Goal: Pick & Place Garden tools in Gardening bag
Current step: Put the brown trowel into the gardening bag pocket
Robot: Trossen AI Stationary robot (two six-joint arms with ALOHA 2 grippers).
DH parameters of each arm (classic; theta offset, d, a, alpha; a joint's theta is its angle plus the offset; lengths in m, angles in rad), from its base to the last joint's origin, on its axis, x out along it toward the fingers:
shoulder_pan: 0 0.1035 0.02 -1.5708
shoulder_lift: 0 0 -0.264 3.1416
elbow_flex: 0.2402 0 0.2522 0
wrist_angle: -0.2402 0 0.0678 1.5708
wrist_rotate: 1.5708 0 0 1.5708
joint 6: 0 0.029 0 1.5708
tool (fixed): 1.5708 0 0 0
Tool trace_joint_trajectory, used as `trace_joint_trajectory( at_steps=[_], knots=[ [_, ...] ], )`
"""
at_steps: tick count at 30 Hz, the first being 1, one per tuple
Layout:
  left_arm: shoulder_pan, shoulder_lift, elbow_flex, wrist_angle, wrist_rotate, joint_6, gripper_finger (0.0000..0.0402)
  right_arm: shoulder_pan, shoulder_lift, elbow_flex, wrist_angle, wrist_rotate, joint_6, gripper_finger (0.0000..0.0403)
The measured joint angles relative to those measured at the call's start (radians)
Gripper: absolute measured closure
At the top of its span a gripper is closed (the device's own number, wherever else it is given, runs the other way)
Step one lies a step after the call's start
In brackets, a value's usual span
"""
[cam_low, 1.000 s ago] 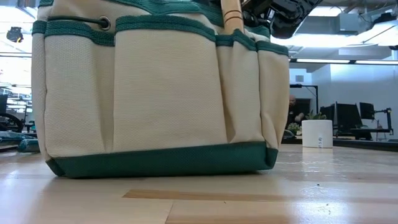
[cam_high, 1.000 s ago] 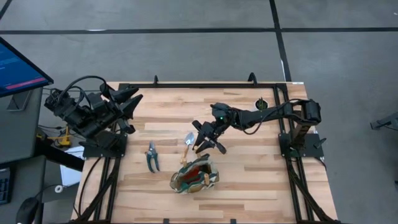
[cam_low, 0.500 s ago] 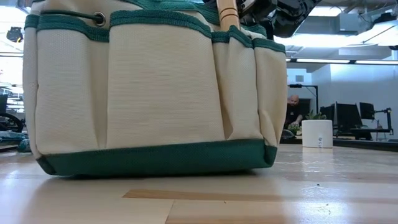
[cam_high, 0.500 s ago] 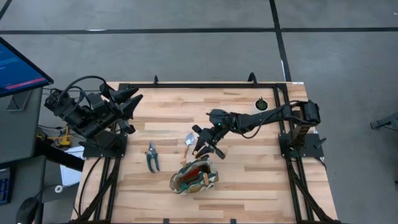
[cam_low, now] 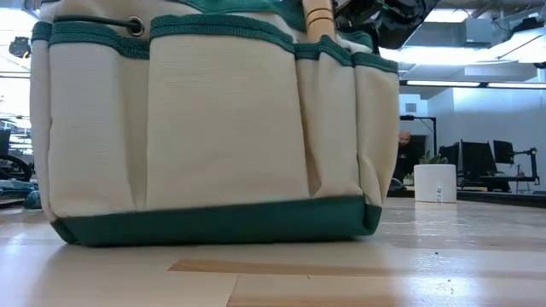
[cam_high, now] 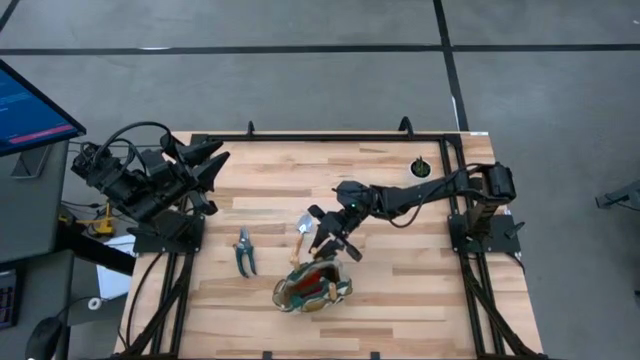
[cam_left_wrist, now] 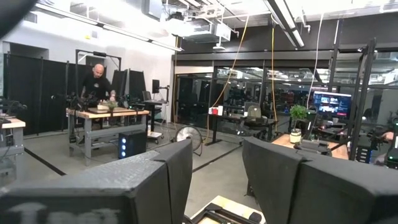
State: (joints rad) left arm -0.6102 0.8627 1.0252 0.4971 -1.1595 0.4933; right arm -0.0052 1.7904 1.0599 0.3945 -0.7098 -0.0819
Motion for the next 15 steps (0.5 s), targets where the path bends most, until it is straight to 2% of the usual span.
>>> trace_joint_trajectory(
  at_steps=[8,15],
  knots=[
    [0.000,0.000,0.000,0.000,0.000,0.000,0.0271,0.027,0.000,0.000,0.056,0.045,0.023,0.0343],
    [0.000,0.000,0.000,0.000,0.000,0.000,0.0271,0.055,0.075,0.003,0.096,0.061,0.032,0.0343]
  ],
)
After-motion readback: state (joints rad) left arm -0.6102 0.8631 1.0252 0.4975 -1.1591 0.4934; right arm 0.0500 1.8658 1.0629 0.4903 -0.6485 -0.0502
